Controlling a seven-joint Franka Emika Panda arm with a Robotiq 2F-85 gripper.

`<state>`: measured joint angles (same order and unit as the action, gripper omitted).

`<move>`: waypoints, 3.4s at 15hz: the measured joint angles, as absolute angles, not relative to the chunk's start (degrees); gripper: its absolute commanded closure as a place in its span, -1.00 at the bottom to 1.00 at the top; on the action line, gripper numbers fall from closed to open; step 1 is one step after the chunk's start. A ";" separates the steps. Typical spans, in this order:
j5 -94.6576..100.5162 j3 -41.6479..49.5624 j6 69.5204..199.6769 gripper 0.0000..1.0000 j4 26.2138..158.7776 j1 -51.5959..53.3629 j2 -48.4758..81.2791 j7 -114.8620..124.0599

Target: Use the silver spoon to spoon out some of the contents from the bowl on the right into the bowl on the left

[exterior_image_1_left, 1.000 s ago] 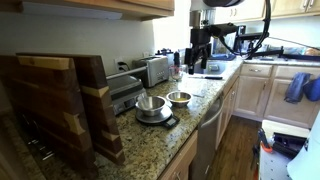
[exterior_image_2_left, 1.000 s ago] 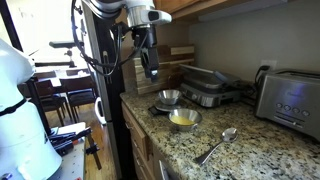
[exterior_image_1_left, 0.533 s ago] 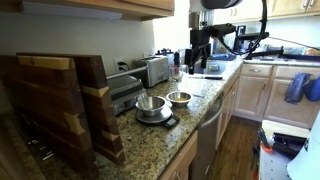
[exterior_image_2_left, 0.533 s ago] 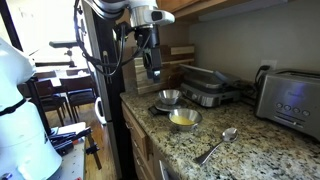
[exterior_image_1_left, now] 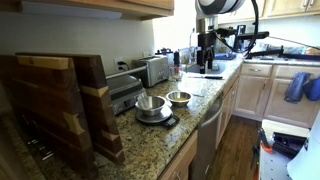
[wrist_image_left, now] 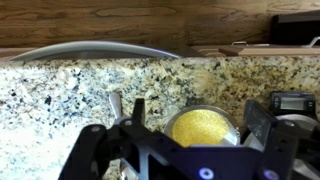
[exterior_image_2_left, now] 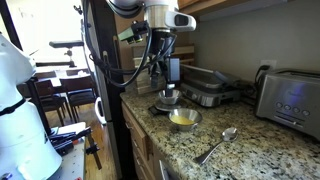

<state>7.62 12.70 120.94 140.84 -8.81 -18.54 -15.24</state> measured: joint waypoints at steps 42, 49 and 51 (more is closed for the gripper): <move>0.32 10.47 145.05 -0.74 120.37 -16.81 20.19 -27.17; 0.32 8.79 144.94 -0.67 116.22 -18.12 24.77 -28.05; 0.32 8.31 144.87 -0.62 115.61 -18.39 25.44 -28.17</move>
<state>0.32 8.31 144.87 115.61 -18.39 25.44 -28.17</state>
